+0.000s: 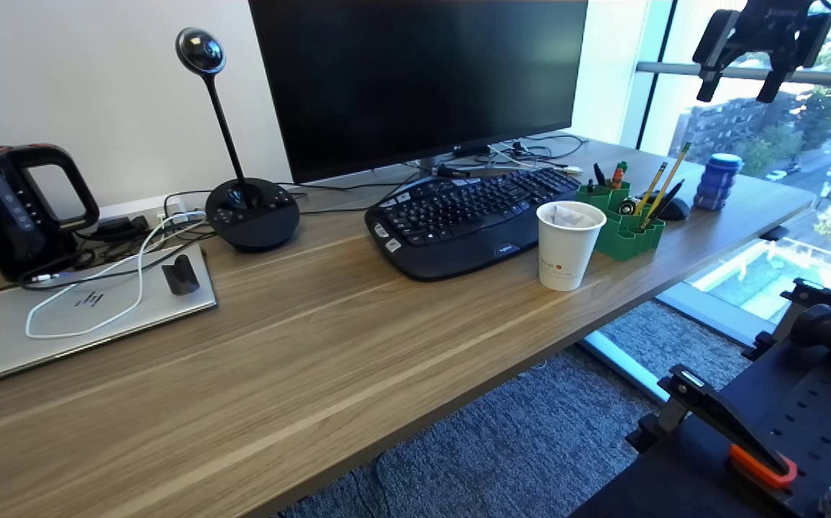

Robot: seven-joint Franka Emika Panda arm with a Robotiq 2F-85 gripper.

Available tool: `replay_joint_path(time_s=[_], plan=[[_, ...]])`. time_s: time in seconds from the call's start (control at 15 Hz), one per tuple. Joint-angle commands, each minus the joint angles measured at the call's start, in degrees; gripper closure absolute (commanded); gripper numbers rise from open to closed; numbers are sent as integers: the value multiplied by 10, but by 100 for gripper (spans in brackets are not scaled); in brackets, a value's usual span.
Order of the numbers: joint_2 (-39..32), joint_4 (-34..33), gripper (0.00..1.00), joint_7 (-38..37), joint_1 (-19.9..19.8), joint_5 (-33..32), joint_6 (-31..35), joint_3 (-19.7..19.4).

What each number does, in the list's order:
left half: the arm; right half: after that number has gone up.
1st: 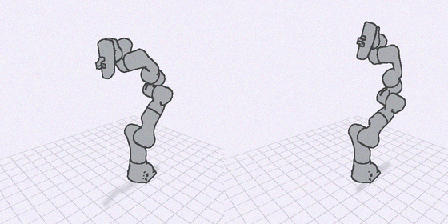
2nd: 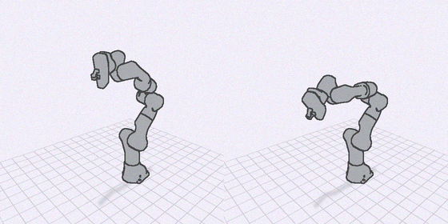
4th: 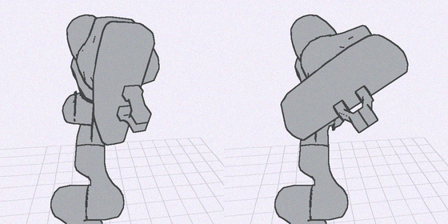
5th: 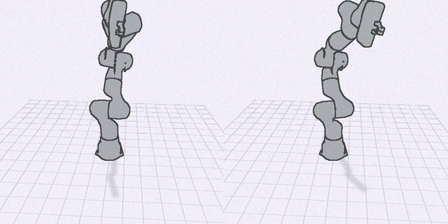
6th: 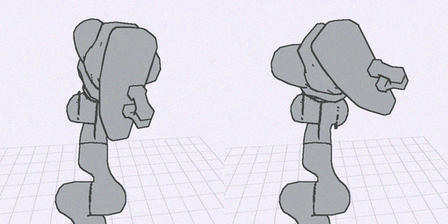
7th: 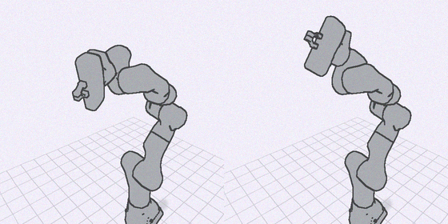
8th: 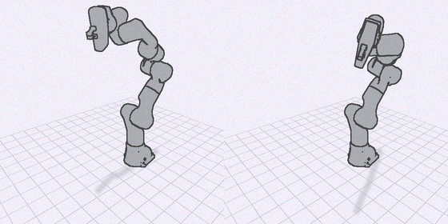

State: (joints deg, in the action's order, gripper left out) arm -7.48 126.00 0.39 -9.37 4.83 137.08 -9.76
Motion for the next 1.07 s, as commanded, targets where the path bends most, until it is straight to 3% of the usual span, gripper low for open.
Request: replay_joint_path(time_s=[0.0,1.0], plan=[[-21,-25,0,-22,0,-6,2,1],[88,-6,0,17,-16,3,-50,-13]])
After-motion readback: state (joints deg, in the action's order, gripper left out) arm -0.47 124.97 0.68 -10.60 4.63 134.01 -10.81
